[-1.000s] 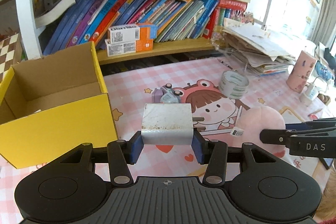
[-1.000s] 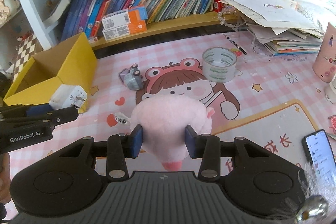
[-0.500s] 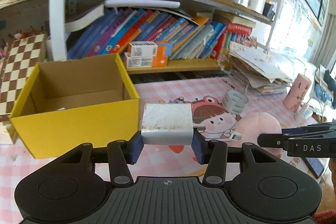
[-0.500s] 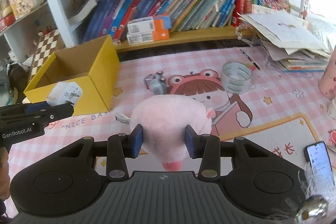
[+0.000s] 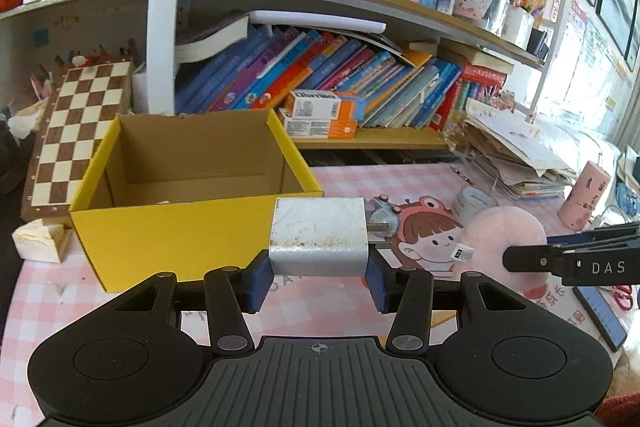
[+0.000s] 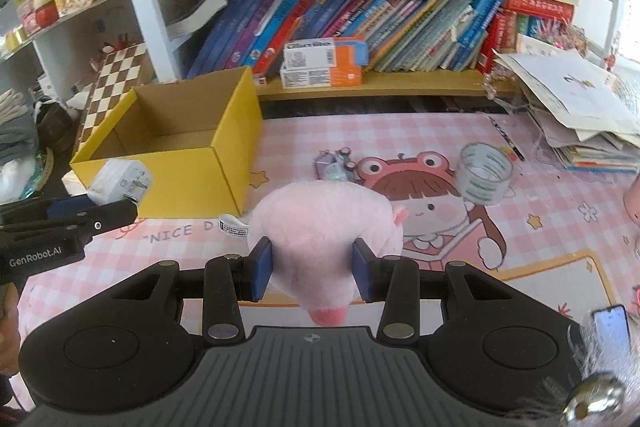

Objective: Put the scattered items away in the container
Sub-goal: 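Lift and carry the charger and pink plush over the yellow box with both tools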

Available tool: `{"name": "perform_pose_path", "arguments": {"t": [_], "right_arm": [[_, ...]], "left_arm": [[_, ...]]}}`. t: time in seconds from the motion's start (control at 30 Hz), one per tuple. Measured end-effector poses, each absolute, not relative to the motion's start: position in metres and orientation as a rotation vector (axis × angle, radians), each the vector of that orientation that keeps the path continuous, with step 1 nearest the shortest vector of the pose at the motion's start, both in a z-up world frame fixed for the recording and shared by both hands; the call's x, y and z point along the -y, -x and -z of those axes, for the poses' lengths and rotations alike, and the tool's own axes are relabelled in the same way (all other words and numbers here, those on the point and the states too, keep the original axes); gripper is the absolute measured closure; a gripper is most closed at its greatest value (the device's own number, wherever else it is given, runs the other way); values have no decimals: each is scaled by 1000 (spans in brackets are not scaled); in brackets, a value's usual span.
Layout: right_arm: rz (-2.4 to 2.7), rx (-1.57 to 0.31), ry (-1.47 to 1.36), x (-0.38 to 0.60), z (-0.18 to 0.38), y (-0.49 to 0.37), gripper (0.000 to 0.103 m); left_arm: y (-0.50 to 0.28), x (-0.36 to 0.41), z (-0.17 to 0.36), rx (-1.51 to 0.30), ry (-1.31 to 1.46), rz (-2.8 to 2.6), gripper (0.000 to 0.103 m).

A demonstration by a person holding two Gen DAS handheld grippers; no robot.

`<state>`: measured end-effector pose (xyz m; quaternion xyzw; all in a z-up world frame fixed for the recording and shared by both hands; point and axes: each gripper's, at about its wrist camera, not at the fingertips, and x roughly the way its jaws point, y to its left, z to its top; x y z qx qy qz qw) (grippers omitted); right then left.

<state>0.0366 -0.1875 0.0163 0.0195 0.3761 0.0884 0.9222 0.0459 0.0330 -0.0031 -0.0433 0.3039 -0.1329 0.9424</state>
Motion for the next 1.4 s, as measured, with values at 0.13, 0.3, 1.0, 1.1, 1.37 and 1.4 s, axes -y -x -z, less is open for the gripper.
{"name": "perform_pose_path", "arguments": {"t": [0.13, 0.3, 1.0, 1.1, 1.37, 1.4], "right_arm": [[-215, -761, -22, 177, -23, -40, 64], [-254, -742, -4, 165, -33, -47, 64], [-383, -672, 93, 122, -63, -88, 64], [-396, -656, 99, 116, -68, -98, 64], [-418, -612, 109, 100, -83, -127, 64], [-423, -611, 111, 98, -83, -130, 64]], "left_arm": [[-43, -38, 1, -607, 85, 262, 56], [-42, -46, -4, -590, 90, 239, 56], [-67, -84, -21, -536, 105, 154, 56], [-73, -89, -25, -523, 104, 146, 56], [-93, -97, -29, -500, 93, 130, 56], [-95, -98, -29, -498, 92, 128, 56]]}}
